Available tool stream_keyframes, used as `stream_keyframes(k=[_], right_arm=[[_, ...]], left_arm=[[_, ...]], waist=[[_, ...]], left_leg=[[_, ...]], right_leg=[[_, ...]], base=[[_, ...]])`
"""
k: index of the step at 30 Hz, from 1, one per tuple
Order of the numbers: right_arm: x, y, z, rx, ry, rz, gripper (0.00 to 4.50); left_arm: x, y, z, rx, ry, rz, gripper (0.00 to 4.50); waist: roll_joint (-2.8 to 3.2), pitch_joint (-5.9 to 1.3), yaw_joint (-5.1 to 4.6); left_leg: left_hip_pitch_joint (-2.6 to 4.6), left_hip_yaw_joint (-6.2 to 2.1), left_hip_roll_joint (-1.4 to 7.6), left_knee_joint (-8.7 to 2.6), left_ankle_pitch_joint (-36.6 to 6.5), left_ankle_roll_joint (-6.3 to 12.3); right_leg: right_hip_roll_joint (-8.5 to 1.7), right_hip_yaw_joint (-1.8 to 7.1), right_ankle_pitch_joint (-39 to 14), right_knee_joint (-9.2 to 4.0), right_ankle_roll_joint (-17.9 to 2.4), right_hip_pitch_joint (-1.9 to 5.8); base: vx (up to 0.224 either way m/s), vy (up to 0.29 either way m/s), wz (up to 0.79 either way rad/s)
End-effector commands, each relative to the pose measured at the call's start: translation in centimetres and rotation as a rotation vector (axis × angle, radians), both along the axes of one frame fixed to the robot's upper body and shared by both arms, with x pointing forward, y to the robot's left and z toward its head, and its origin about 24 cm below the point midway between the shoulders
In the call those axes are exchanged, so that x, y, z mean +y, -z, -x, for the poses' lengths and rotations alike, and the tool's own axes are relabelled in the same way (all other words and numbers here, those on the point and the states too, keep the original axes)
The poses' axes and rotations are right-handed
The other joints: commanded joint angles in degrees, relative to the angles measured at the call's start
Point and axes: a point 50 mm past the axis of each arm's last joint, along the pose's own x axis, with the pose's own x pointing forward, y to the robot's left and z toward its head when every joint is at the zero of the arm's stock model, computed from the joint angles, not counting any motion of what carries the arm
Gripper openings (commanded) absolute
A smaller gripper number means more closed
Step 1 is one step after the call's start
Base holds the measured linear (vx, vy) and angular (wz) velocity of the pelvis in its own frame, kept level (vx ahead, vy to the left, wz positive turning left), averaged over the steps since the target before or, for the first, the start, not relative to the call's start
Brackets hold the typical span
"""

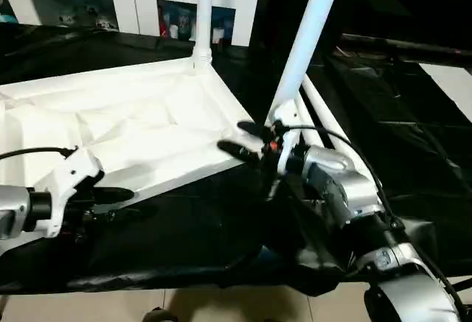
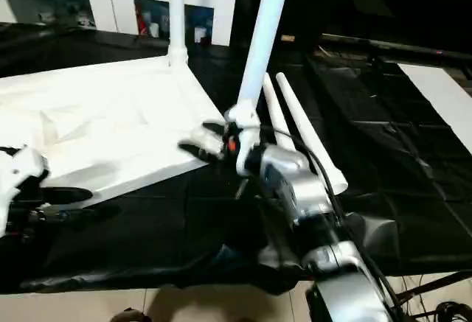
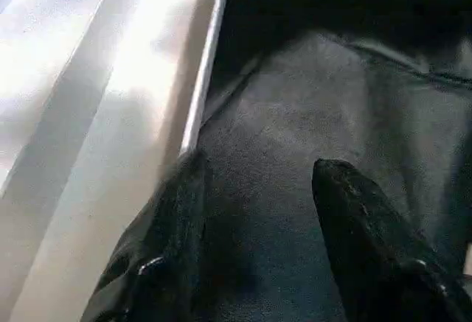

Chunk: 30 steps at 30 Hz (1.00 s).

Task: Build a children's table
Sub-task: Rotate leg to tighten

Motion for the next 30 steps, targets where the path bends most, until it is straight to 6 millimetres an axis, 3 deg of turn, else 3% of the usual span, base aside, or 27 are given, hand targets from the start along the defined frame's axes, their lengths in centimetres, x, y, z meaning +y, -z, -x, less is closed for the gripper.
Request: stream_keyframes(k=[1, 4, 7, 9, 14, 21, 26, 27, 28, 30], right_arm=[[-1.2, 0.1, -1.0, -0.005, 0.116, 0.020, 3.88], [-2.2, 0.2, -2.1, -0.004, 0.253, 0.046, 3.88], [-3.3, 0.0, -3.1, 0.002, 0.364, 0.048, 3.88], [-4.1, -0.4, -3.7, -0.001, 0.432, 0.052, 3.88], [-4.5, -1.0, -4.3, -0.020, 0.458, 0.058, 3.88], [-4.5, -1.9, -5.1, -0.047, 0.464, 0.086, 3.88], [-4.1, -2.4, -5.3, -0.063, 0.426, 0.093, 3.88], [-3.1, -2.3, -5.0, -0.061, 0.338, 0.068, 3.88], [-2.5, -2.0, -4.7, -0.058, 0.285, 0.068, 3.88], [-2.0, -1.6, -4.3, -0.059, 0.233, 0.078, 3.88]], left_arm=[[-0.1, 0.3, 0.2, 0.011, 0.002, -0.045, 2.48], [-0.2, 0.6, 0.4, 0.021, 0.010, -0.061, 2.48], [-0.4, 0.8, 0.4, 0.024, 0.014, -0.079, 2.48], [-0.5, 1.0, 0.4, 0.019, 0.009, -0.093, 2.48], [-0.4, 1.0, 0.4, 0.002, -0.006, -0.112, 2.48], [-0.5, 0.3, 0.1, -0.037, -0.012, -0.092, 2.48], [-0.8, -2.6, -1.2, -0.206, -0.061, 0.072, 2.48], [0.0, -4.7, -2.0, -0.326, -0.129, 0.137, 2.48], [0.7, -5.7, -2.4, -0.391, -0.180, 0.150, 2.48], [1.7, -6.4, -2.8, -0.438, -0.243, 0.154, 2.48]], waist=[[2.07, -3.30, -0.35], [2.13, -3.03, -0.17], [2.24, -2.94, -0.03], [2.01, -2.79, -0.06], [1.56, -2.82, -0.21], [1.63, -2.84, -0.32], [1.54, -2.91, -0.15], [1.18, -2.97, -0.25], [1.34, -3.06, -0.10], [1.27, -3.06, -0.38]], left_leg=[[1.16, 0.17, 1.11, -3.55, -7.1, -0.59], [1.36, 0.19, 1.16, -3.69, -10.0, -1.58], [1.48, 0.21, 1.23, -3.63, -11.7, -2.11], [1.37, 0.18, 1.24, -3.65, -12.2, -2.38], [0.86, 0.11, 1.08, -3.43, -10.5, -1.76], [0.78, 0.21, 1.05, -3.21, -9.5, -0.95], [0.78, 0.24, 1.03, -3.09, -8.6, -1.11], [0.69, 0.33, 0.95, -3.00, -8.8, -0.87], [0.69, 0.24, 0.96, -2.95, -8.6, -0.74], [0.34, 0.09, 1.00, -2.96, -7.6, -0.43]], right_leg=[[-3.65, 3.12, 1.7, -3.30, -11.4, 2.53], [-3.67, 3.18, -2.9, -3.63, -11.0, 2.20], [-3.65, 3.26, -4.2, -3.66, -10.5, 1.95], [-3.57, 3.22, -4.7, -3.64, -10.2, 1.89], [-3.48, 3.17, -3.0, -3.35, -9.4, 2.22], [-3.41, 3.11, -1.1, -3.07, -10.7, 2.18], [-3.33, 3.03, 0.7, -2.83, -11.0, 2.33], [-3.21, 3.05, 1.5, -2.76, -11.4, 2.41], [-3.35, 3.06, 2.4, -2.74, -11.8, 2.54], [-3.28, 2.89, 3.6, -2.64, -11.8, 2.81]], base=[[0.000, 0.000, 0.00], [0.000, 0.000, 0.00], [0.000, 0.000, 0.00], [0.000, 0.000, 0.00], [0.000, 0.000, 0.00], [0.000, 0.000, 0.00], [0.000, 0.000, 0.00], [0.000, 0.000, 0.00], [0.000, 0.000, 0.00], [0.000, 0.000, 0.00]])
